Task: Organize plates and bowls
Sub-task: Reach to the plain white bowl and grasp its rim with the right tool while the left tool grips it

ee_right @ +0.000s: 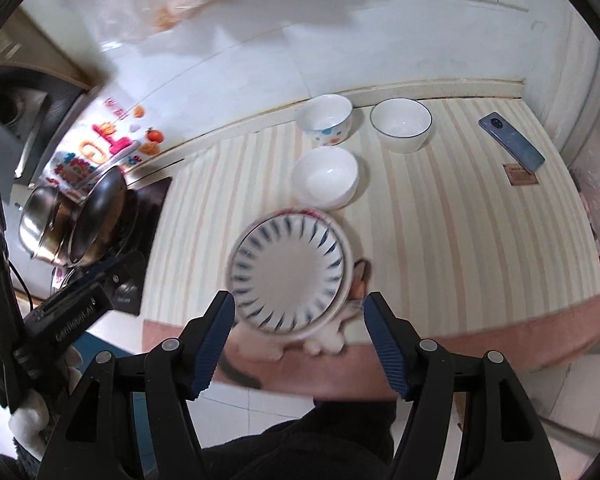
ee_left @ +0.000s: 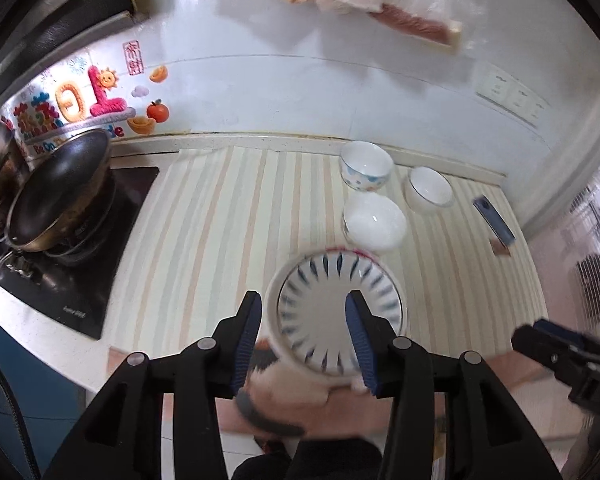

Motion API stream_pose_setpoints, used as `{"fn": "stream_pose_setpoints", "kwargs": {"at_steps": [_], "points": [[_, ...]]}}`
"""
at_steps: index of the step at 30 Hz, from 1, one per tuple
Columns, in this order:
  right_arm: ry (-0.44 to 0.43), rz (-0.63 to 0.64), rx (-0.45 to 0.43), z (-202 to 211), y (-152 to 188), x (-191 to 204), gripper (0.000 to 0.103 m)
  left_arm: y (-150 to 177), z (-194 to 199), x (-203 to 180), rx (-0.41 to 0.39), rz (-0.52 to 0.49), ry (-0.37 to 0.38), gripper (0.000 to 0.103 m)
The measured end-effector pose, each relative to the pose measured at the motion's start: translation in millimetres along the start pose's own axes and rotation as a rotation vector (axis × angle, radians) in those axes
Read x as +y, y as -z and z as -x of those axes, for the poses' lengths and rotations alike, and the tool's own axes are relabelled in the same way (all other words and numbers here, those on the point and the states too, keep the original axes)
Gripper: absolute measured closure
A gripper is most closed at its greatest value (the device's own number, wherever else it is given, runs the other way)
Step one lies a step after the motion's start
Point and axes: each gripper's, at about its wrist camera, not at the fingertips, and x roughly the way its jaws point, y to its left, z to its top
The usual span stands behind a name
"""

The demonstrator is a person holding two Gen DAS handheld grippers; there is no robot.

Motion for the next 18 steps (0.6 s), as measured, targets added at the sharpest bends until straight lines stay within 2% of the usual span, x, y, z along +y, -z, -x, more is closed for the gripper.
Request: {"fn": "stream_pose_setpoints", "kwargs": {"at_steps": [5,8,12,17,18], "points": [[0.011,-0.010,0.076,-70.0,-64.8,-44.8,0.033,-48.2,-73.7,-13.9,0.059,0.049,-0.019,0.062],[-0.013,-0.028,0.145,-117.7,-97.1,-70.7,0.033,-72.6,-131.3,-25.7,0.146,0.054,-0.006,0.062],[-0.036,-0.036,0.202,-174.1,-130.8,-93.7,0.033,-87.2,-195.4,-35.4,0.271,0.062,0.036,0.062],[-0.082,-0.040,0.268,-233.2,-157.2,-105.1,0.034,-94.5,-251.2,-42.9,0.348,0.062,0.045,0.062],[-0.098,-0.045,0.280,-242.4,-159.5,-105.7,0.037,-95.5,-257.6,-43.4,0.358,0.061,0.044,0.062]]}}
